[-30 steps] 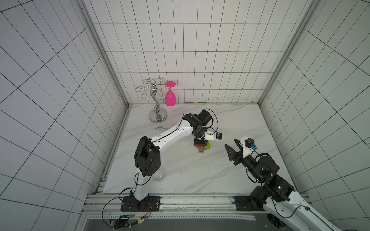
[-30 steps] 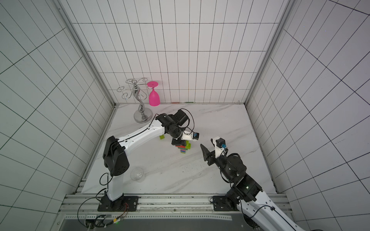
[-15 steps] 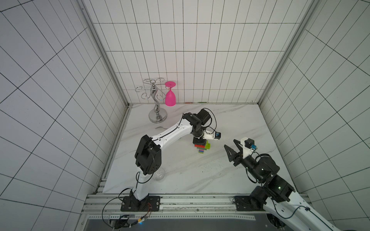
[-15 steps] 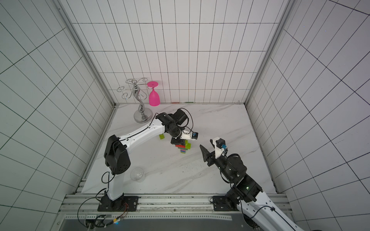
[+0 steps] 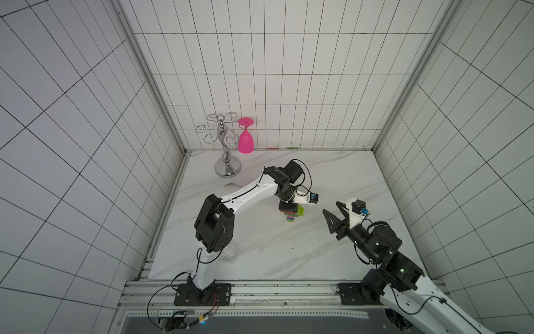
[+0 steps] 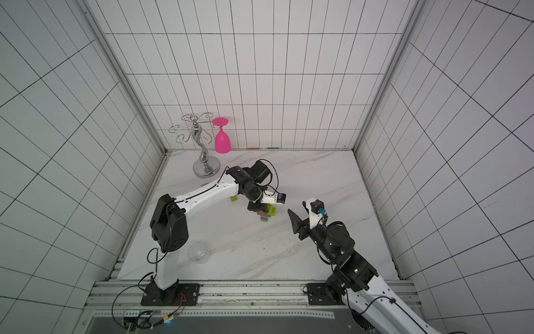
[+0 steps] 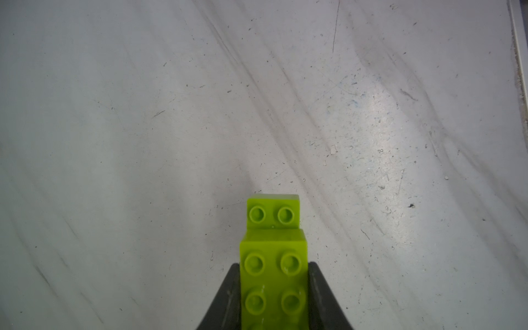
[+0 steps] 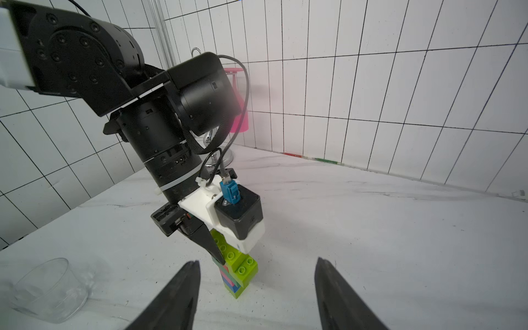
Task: Assemble a spoon with lego
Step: Pick up the lego brick from the center of the board.
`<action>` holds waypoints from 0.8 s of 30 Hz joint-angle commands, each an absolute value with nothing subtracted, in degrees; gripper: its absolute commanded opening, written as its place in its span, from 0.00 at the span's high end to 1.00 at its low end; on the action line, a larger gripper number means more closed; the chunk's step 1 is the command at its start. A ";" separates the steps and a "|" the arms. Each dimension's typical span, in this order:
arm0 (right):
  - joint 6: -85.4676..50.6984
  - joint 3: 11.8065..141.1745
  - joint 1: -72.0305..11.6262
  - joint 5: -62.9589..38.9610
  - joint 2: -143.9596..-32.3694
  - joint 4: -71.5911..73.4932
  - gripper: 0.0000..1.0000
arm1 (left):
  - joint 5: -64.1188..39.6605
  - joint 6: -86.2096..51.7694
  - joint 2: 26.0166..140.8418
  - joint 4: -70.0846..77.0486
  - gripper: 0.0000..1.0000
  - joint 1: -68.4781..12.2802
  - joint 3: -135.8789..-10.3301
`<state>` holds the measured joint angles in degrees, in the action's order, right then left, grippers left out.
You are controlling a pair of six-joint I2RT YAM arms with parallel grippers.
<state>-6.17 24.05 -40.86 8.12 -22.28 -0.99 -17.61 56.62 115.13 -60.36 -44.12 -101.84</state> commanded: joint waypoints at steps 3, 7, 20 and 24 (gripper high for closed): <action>-6.26 22.99 -40.43 7.54 -22.51 0.22 0.33 | -19.14 57.39 114.87 -57.77 0.83 -43.03 -99.96; -6.25 23.03 -40.48 7.39 -22.32 0.20 0.33 | -19.80 57.49 114.88 -57.74 0.83 -42.23 -99.90; -6.15 22.94 -40.43 7.54 -22.38 0.10 0.33 | -20.88 56.53 115.57 -58.36 0.83 -42.28 -97.49; -6.22 23.11 -40.50 7.56 -21.98 -0.09 0.33 | -20.74 55.74 116.92 -61.14 0.83 -42.45 -97.38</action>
